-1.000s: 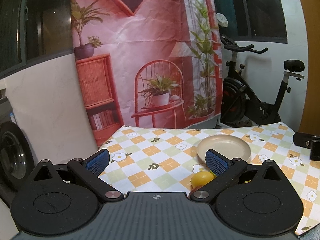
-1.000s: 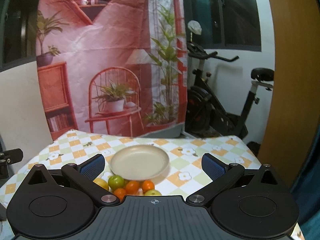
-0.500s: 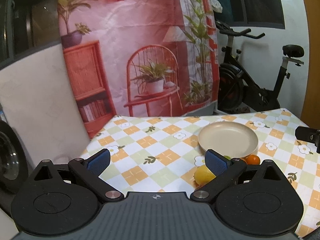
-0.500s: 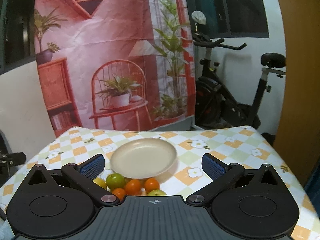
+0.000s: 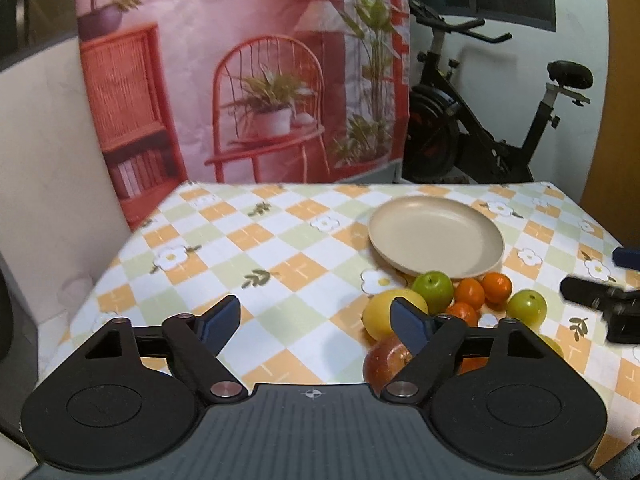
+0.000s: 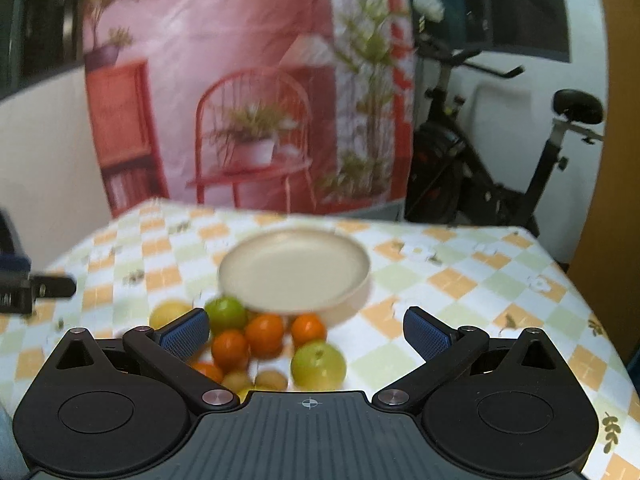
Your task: Organize fruits
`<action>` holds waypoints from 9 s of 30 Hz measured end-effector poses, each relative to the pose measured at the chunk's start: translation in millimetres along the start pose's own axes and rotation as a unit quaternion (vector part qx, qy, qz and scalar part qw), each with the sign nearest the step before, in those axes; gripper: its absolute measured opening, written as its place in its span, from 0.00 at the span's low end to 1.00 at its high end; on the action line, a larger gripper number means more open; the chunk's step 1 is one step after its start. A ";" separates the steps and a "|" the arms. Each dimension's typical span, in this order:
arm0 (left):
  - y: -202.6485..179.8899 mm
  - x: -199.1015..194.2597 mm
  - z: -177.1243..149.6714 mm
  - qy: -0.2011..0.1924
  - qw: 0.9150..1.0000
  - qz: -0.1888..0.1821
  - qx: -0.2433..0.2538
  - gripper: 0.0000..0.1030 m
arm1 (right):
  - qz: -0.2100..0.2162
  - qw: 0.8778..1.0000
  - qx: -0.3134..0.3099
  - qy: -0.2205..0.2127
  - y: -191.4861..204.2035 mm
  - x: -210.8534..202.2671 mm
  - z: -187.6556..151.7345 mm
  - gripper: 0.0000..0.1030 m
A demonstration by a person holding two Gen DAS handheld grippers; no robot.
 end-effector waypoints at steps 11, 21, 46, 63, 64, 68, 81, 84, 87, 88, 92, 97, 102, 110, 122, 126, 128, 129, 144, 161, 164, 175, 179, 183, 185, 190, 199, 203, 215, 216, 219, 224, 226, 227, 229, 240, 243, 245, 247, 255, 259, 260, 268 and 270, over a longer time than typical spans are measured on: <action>3.6 19.2 5.2 0.026 0.998 -0.053 -0.001 0.67 | 0.053 0.995 -0.062 0.051 39.3 37.3 -7.2 0.99; -3.9 30.7 -7.9 0.046 0.995 -0.092 -0.011 0.54 | 0.144 0.975 -0.129 0.112 100.4 65.0 -23.0 0.82; -41.1 58.2 -43.1 0.125 0.966 -0.226 -0.030 0.53 | 0.211 0.949 -0.115 0.204 128.6 105.1 -49.7 0.55; -42.8 63.3 -43.8 0.126 0.960 -0.244 -0.053 0.41 | 0.220 0.948 -0.100 0.208 127.4 111.6 -52.1 0.55; -42.6 63.0 -43.0 0.126 0.960 -0.243 -0.053 0.41 | 0.221 0.948 -0.096 0.206 127.3 111.1 -51.5 0.55; -39.7 59.0 -36.5 0.117 0.962 -0.243 -0.054 0.41 | 0.230 0.951 -0.079 0.192 125.2 106.2 -43.8 0.55; -52.1 43.5 31.3 0.054 0.968 -0.244 -0.033 0.41 | 0.229 0.963 -0.071 0.122 99.8 88.8 23.3 0.55; -60.2 44.2 48.8 0.040 0.969 -0.243 -0.024 0.41 | 0.224 0.966 -0.074 0.108 88.7 89.4 41.3 0.55; -70.5 49.0 63.9 0.034 0.969 -0.243 -0.012 0.41 | 0.219 0.968 -0.073 0.100 77.2 92.8 55.0 0.55; -72.9 51.9 65.9 0.033 0.969 -0.243 -0.008 0.41 | 0.218 0.968 -0.072 0.099 73.4 94.6 57.9 0.55; -84.7 66.6 74.8 0.035 0.969 -0.243 0.003 0.41 | 0.214 0.970 -0.059 0.099 57.9 107.1 65.5 0.55; -91.2 89.4 77.9 0.052 0.968 -0.245 0.006 0.41 | 0.214 0.970 -0.045 0.109 42.4 130.8 67.0 0.55; -96.1 119.6 79.8 0.075 0.967 -0.243 0.006 0.41 | 0.216 0.968 -0.032 0.125 30.4 161.3 64.7 0.55; -102.9 164.1 80.9 0.106 0.967 -0.233 -0.001 0.41 | 0.216 0.965 -0.016 0.149 13.0 211.9 57.9 0.55; -108.5 200.7 81.5 0.117 0.971 -0.210 0.006 0.41 | 0.214 0.963 0.002 0.167 2.7 253.7 49.8 0.55; -105.9 202.9 84.8 0.111 0.973 -0.201 0.004 0.41 | 0.215 0.963 0.004 0.164 2.9 257.0 52.1 0.55; -104.6 204.4 85.3 0.109 0.975 -0.194 0.005 0.41 | 0.214 0.963 0.007 0.164 2.7 257.5 51.9 0.55; -103.9 205.0 85.2 0.108 0.976 -0.191 0.005 0.41 | 0.215 0.963 0.008 0.164 2.3 257.6 52.7 0.55; -103.9 201.9 85.7 0.092 0.984 -0.154 0.013 0.42 | 0.155 0.981 0.023 0.118 -38.7 197.9 56.3 0.63; -92.0 134.8 79.0 0.054 0.989 -0.140 0.016 0.42 | 0.104 0.991 0.076 0.046 -66.9 95.6 33.2 0.62; -88.9 123.5 73.1 0.052 0.989 -0.141 0.012 0.42 | 0.100 0.991 0.077 0.047 -64.2 85.0 24.7 0.62; -82.4 109.2 46.8 0.075 0.986 -0.146 -0.012 0.42 | 0.096 0.991 0.047 0.079 -48.1 67.7 -3.1 0.62; -78.4 105.6 37.6 0.082 0.986 -0.143 -0.021 0.42 | 0.102 0.990 0.038 0.087 -42.5 65.5 -7.7 0.62; -74.6 103.9 31.0 0.088 0.986 -0.138 -0.026 0.42 | 0.110 0.989 0.040 0.092 -40.5 64.9 -11.1 0.62; -74.3 102.7 29.1 0.089 0.986 -0.137 -0.026 0.42 | 0.111 0.988 0.038 0.096 -39.1 64.4 -13.5 0.60; -75.1 99.2 24.4 0.090 0.986 -0.136 -0.021 0.42 | 0.113 0.987 0.038 0.107 -39.4 64.4 -21.8 0.55; -64.6 102.2 18.9 0.101 0.986 -0.124 -0.034 0.42 | 0.115 0.985 0.050 0.120 -43.4 68.6 -33.8 0.48; -66.4 101.0 18.1 0.101 0.986 -0.129 -0.030 0.42 | 0.116 0.984 0.056 0.126 -44.8 71.6 -38.6 0.46; -105.1 86.8 3.9 0.110 0.977 -0.181 0.003 0.42 | 0.135 0.979 0.076 0.131 -44.2 76.2 -45.7 0.43; -108.5 85.6 2.3 0.110 0.977 -0.184 0.009 0.42 | 0.135 0.979 0.075 0.132 -44.0 76.6 -46.1 0.42; -118.5 82.3 -1.6 0.113 0.974 -0.193 0.023 0.42 | 0.138 0.979 0.079 0.130 -45.1 76.3 -46.2 0.42; -132.4 76.1 -5.5 0.112 0.972 -0.203 0.045 0.42 | 0.132 0.980 0.079 0.125 -48.1 74.7 -46.6 0.41; -136.8 75.6 -7.6 0.113 0.971 -0.203 0.053 0.42 | 0.128 0.981 0.082 0.123 -51.3 73.5 -46.6 0.41; -138.0 76.7 -8.7 0.115 0.971 -0.202 0.056 0.42 | 0.127 0.981 0.084 0.121 -52.9 72.9 -46.5 0.41; -140.7 80.0 -12.3 0.121 0.971 -0.196 0.063 0.42 | 0.126 0.981 0.088 0.119 -54.9 71.4 -46.3 0.41; -149.4 97.4 -27.6 0.159 0.966 -0.185 0.081 0.39 | 0.126 0.981 0.097 0.113 -59.6 68.6 -47.9 0.42; -150.3 100.2 -29.9 0.162 0.966 -0.182 0.083 0.38 | 0.127 0.981 0.100 0.112 -60.4 69.0 -47.9 0.42; -150.9 100.7 -29.7 0.159 0.967 -0.182 0.084 0.37 | 0.127 0.981 0.101 0.111 -60.9 69.2 -48.0 0.42; -151.1 100.7 -29.4 0.159 0.967 -0.183 0.082 0.37 | 0.126 0.981 0.101 0.111 -61.0 69.3 -47.9 0.41; -144.4 92.2 -18.1 0.139 0.971 -0.182 0.067 0.37 | 0.125 0.983 0.097 0.098 -61.8 63.9 -38.8 0.42; -140.2 85.5 -4.9 0.118 0.975 -0.180 0.060 0.37 | 0.125 0.984 0.096 0.087 -63.5 60.4 -27.3 0.42; -138.8 83.8 -0.6 0.112 0.975 -0.180 0.058 0.37 | 0.125 0.984 0.095 0.084 -64.1 59.7 -23.7 0.42; -128.2 75.7 40.8 0.068 0.981 -0.178 0.047 0.37 | 0.121 0.988 0.074 0.058 -69.1 59.0 13.4 0.42; -126.0 77.1 51.2 0.059 0.982 -0.173 0.048 0.37 | 0.121 0.989 0.064 0.053 -69.2 62.0 25.0 0.42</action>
Point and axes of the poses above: each gripper's, at about its wrist camera, not at the fingertips, and x roughly the way its jaws point, y to its left, z to its top, the point moved 10 cm from there along x, roughly the way its jaws point, and after that the axes turned 11 degrees about z, right-handed, at the moved point
